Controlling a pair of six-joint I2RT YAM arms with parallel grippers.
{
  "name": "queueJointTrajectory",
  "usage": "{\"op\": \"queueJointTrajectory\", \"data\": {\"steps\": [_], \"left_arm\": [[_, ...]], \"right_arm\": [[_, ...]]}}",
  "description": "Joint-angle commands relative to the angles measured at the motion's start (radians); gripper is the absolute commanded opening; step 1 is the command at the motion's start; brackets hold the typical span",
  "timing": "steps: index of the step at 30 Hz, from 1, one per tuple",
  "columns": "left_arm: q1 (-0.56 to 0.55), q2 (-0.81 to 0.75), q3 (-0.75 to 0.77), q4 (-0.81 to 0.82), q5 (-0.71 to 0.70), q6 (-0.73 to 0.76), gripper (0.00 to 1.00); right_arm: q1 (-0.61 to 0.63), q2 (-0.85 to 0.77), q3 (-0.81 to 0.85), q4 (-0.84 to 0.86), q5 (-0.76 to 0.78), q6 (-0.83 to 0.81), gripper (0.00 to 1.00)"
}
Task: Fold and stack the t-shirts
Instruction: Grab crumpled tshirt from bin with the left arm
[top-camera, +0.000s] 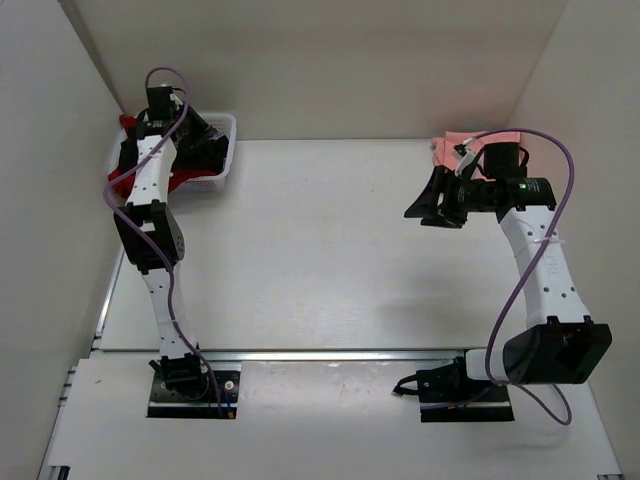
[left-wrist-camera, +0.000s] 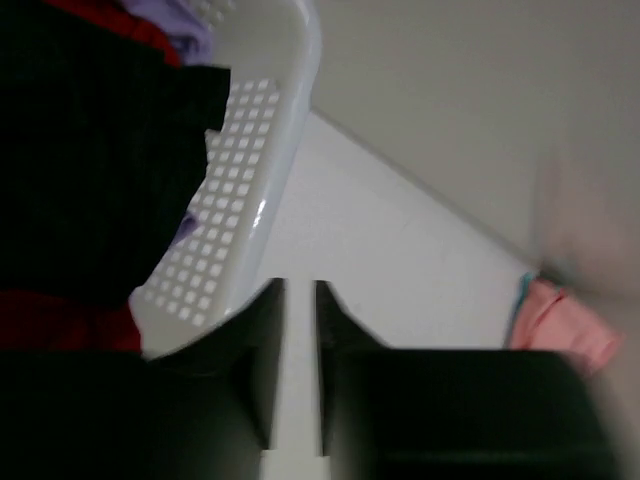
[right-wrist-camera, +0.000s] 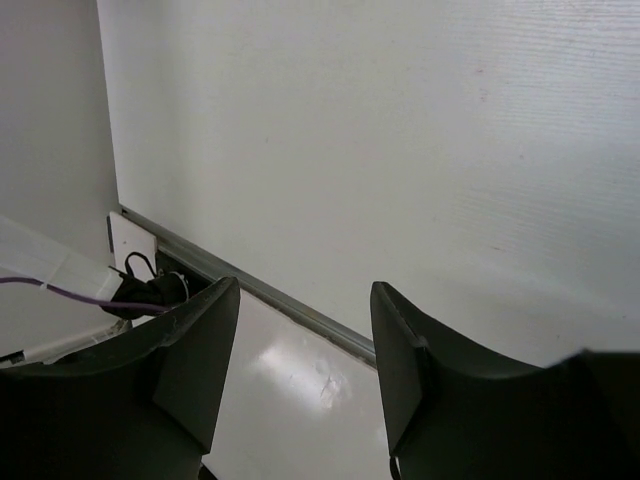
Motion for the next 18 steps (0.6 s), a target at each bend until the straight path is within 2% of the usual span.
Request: {"op": "queueJointTrajectory", "data": {"steps": [1, 4, 7, 8, 9, 10, 15, 18], "left_arm": [[0.017, 0.005, 0.136, 0.065, -0.008, -0.006, 0.00], [0.043, 0.026, 0.164, 0.085, -0.059, 0.018, 0.03], [0.038, 0.014, 0.153, 0.072, -0.189, 0.116, 0.32], [0.037, 0.013, 0.135, 0.078, -0.243, 0.159, 0.36], [0.035, 0.004, 0.114, 0.086, -0.260, 0.180, 0.48], [0.035, -0.004, 0.103, 0.091, -0.301, 0.202, 0.54], [0.041, 0.022, 0.066, 0.097, -0.390, 0.280, 0.69], [0.031, 0.051, 0.054, 0.101, -0.438, 0.325, 0.70]], "right_arm": [[-0.005, 0.037, 0.045, 0.036, 0.004, 0.014, 0.53], [-0.011, 0.075, 0.063, 0.062, -0.004, 0.036, 0.52], [-0.011, 0.124, 0.093, 0.068, -0.004, 0.051, 0.52], [-0.011, 0.135, 0.109, 0.077, -0.002, 0.055, 0.52], [-0.011, 0.147, 0.123, 0.077, 0.002, 0.057, 0.51], [-0.011, 0.164, 0.129, 0.073, 0.010, 0.057, 0.52], [-0.011, 0.236, 0.195, 0.050, 0.004, 0.069, 0.51], [-0.009, 0.276, 0.239, 0.021, 0.013, 0.062, 0.50]]}}
